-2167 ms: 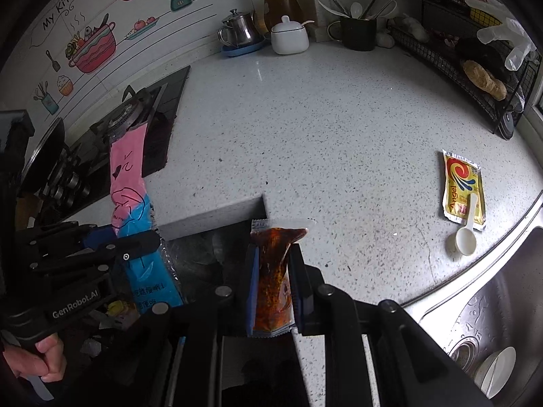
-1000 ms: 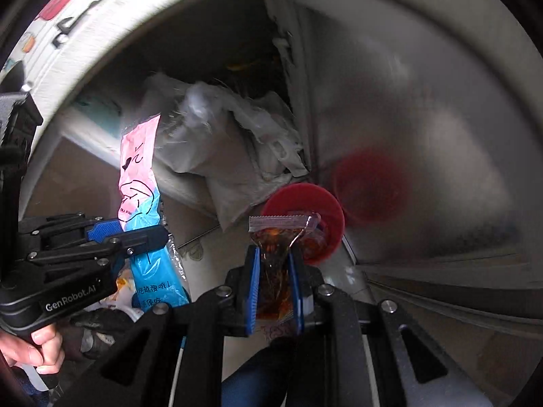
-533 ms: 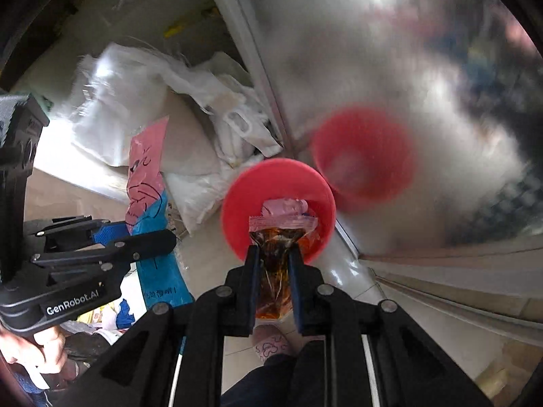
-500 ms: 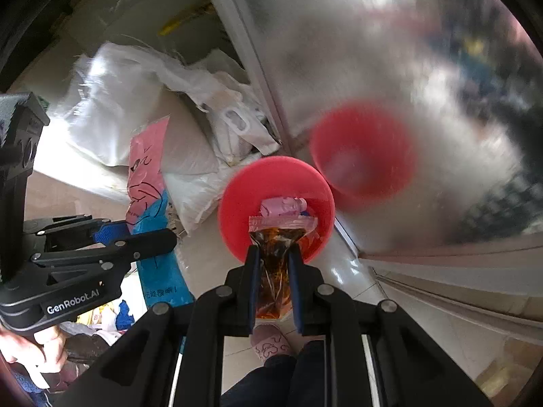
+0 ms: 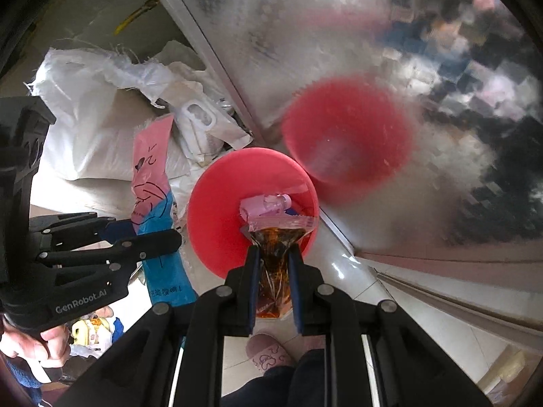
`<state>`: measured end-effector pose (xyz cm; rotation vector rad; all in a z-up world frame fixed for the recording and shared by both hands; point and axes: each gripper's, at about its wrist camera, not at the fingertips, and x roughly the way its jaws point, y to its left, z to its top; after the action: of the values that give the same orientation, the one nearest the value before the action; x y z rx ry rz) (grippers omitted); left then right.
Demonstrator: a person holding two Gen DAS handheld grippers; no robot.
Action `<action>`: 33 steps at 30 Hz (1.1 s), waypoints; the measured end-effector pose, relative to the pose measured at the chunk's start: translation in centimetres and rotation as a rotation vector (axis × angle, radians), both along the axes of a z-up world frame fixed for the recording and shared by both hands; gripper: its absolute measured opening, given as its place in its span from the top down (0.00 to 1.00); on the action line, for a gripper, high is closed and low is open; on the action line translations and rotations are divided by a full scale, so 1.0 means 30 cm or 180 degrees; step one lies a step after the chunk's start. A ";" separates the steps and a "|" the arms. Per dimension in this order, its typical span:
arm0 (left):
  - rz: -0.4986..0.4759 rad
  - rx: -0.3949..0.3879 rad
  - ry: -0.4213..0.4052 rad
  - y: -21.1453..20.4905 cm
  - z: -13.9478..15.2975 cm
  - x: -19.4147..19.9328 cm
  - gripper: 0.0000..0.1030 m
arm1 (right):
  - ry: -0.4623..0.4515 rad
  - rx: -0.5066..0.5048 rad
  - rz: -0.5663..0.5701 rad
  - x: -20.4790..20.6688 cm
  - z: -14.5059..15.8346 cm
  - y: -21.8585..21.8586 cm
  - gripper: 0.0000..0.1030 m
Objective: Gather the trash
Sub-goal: 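Open both tools to drop the glove bag and sauce packet into the bucket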
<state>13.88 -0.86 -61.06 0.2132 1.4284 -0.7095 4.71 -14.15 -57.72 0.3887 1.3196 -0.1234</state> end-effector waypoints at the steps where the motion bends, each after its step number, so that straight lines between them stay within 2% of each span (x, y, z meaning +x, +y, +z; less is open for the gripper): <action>1: -0.0016 -0.0003 -0.0001 -0.005 -0.006 0.004 0.69 | 0.0009 -0.0004 -0.0002 0.001 -0.005 -0.002 0.85; 2: -0.0029 -0.0009 -0.0010 -0.003 -0.012 0.005 0.64 | 0.0014 -0.0011 -0.0005 -0.001 -0.006 -0.005 0.85; 4: -0.0015 -0.0017 -0.0047 0.003 -0.015 0.010 0.35 | 0.0026 -0.0025 0.0013 -0.002 -0.011 -0.008 0.85; 6: -0.0002 -0.0019 -0.0085 0.014 -0.021 0.014 0.19 | 0.0049 -0.0029 0.0042 -0.006 -0.010 -0.007 0.85; 15: 0.0220 0.0059 -0.0052 0.116 -0.042 0.025 0.16 | 0.0045 0.0011 0.0291 0.045 -0.027 0.060 0.85; 25: 0.0725 0.0153 -0.0025 0.273 -0.058 0.070 0.16 | 0.0093 0.0091 0.0773 0.118 -0.072 0.160 0.85; 33: 0.0923 0.0208 -0.0065 0.320 -0.043 0.081 0.16 | 0.0106 0.0044 0.0983 0.147 -0.074 0.202 0.85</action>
<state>16.31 8.75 -62.36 0.0610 1.4277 -0.4225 9.12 -8.08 -59.94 0.1915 1.3982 0.1383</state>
